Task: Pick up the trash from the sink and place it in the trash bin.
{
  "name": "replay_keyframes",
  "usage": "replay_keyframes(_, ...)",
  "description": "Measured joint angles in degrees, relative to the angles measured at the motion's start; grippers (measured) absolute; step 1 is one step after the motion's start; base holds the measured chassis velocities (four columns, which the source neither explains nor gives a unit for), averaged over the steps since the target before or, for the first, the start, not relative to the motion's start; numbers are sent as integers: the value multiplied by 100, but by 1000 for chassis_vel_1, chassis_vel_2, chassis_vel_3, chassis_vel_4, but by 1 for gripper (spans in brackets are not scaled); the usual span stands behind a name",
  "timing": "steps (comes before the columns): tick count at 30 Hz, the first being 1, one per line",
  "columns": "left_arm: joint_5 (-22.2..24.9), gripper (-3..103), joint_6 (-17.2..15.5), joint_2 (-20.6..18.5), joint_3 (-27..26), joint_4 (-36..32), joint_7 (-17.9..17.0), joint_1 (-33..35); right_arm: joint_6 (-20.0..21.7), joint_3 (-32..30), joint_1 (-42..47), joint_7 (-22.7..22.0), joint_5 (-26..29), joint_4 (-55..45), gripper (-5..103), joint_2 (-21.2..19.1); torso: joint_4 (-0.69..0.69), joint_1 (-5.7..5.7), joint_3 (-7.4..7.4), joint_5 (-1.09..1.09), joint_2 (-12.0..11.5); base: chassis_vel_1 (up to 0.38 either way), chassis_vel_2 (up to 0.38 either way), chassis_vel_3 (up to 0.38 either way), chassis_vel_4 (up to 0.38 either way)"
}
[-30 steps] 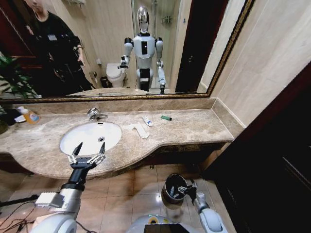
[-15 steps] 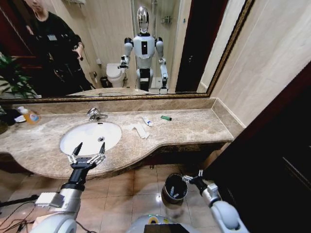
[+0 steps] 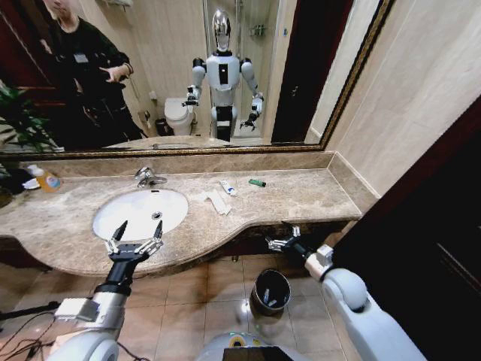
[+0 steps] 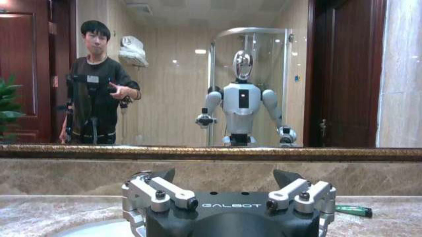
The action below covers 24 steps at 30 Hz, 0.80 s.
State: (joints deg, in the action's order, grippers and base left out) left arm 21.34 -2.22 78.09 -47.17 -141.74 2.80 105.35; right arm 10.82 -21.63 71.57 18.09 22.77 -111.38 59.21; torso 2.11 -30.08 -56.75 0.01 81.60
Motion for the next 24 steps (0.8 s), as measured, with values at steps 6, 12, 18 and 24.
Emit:
replay_keyframes(6, 0, 100, 0, 0, 0, 0, -1, 0, 11, 846, -1209, 3, 285, 845, 100, -111, 0, -1, 0, -2, 0, 0, 0, 0, 0)
replay_keyframes(12, 0, 100, 0, 0, 0, 0, 0, 0, 84, 1441, -1951, -28, 488, 1319, 100, -31, 0, -1, 0, -2, 0, 0, 0, 0, 0)
replay_keyframes(18, 0, 100, 0, 1, 0, 0, 0, 0, 260, 1841, -2357, -146, 649, 1397, 100, 96, 0, -1, 0, -3, 0, 0, 0, 0, 0)
replay_keyframes(24, 0, 100, 0, 0, 0, 0, 0, 0, 619, 2395, -2772, -786, 723, 1489, 100, 402, 0, -1, 0, -2, 0, 0, 0, 0, 0)
